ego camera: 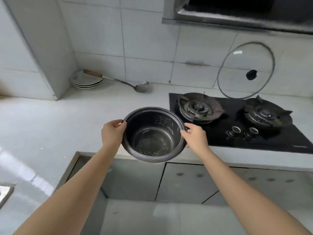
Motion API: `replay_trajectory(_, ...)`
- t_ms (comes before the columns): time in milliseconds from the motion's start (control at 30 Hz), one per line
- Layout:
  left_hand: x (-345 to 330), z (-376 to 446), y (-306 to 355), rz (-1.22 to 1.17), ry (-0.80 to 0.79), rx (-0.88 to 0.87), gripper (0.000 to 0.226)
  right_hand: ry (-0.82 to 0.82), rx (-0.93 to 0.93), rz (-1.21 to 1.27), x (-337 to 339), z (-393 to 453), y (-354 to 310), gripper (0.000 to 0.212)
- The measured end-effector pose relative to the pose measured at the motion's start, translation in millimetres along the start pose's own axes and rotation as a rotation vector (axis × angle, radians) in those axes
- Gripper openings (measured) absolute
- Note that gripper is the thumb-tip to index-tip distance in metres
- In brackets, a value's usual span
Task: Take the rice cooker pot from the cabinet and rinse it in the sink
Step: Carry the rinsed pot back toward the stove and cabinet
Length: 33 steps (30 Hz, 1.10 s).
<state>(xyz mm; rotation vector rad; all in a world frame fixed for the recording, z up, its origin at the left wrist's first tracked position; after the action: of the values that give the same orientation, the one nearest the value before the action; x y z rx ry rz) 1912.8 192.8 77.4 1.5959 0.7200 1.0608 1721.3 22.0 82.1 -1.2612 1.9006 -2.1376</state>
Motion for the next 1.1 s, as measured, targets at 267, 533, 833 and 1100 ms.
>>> replay_trajectory(267,-102,-8,28,0.04,-0.289,-0.07,0.013,0.236,-0.163,-0.016,76,-33,52,0.039)
replay_trajectory(533,-176,-34,39,0.088,-0.599,-0.189,0.021,0.437,-0.284,-0.015,120,-84,94,0.023)
replay_trajectory(833,-252,-82,47,0.103,-0.809,-0.226,0.011,0.66,-0.418,0.032,158,-141,136,0.028)
replay_trajectory(1100,-342,-136,74,0.085,-0.901,-0.246,0.027,0.744,-0.485,-0.001,236,-159,186,0.021)
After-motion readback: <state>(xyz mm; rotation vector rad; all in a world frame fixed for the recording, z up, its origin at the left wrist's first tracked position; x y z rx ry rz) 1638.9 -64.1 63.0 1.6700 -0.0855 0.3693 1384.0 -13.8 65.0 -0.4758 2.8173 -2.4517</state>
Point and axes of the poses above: each hand's wrist, its own z-axis towards the middle knuckle, its own x-axis out of the back of the hand, y = z × x, the point moved 1 cm from there along z, towards the middle knuckle, and after that the axes turned 4 degrees about -y, right-handed, at the moved point
